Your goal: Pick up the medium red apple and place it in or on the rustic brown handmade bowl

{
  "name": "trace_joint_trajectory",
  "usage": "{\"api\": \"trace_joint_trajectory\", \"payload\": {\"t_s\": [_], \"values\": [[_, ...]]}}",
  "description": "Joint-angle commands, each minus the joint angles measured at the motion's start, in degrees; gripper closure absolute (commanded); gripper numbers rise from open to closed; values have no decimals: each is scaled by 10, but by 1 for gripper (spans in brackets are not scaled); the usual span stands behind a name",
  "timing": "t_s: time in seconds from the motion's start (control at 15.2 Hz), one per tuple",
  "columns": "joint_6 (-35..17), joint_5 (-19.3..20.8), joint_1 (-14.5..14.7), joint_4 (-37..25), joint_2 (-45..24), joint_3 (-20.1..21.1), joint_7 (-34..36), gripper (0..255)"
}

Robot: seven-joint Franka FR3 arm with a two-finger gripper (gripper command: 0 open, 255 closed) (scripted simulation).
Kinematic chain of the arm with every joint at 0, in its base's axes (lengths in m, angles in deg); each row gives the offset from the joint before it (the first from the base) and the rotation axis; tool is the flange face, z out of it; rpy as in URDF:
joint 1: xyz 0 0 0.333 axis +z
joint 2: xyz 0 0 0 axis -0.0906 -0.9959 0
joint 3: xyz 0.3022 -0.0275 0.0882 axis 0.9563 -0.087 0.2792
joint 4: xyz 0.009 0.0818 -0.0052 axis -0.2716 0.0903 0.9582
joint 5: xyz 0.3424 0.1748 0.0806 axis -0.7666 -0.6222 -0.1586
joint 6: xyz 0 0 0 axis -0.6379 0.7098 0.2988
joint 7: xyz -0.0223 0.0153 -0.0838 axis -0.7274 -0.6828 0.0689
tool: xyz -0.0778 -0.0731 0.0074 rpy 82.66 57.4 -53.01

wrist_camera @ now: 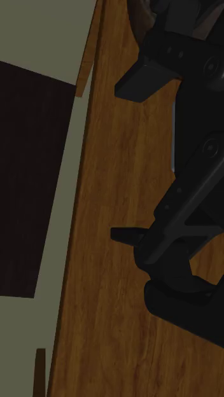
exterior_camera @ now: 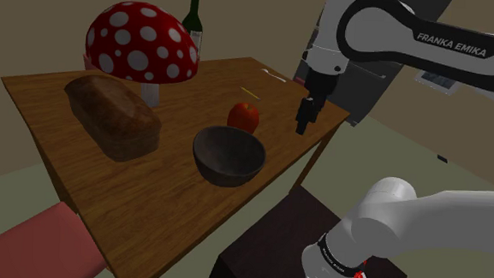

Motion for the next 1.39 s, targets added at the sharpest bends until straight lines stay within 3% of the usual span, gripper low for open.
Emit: {"api": "trace_joint_trajectory", "payload": {"t_s": [0.0, 0.92, 1.32], "values": [[0, 0, 0, 0, 0, 0, 0, 0], [-163, -32, 2, -163, -181, 52, 93, 0], [-209, -33, 2, -119, -183, 54, 93, 0]]}}
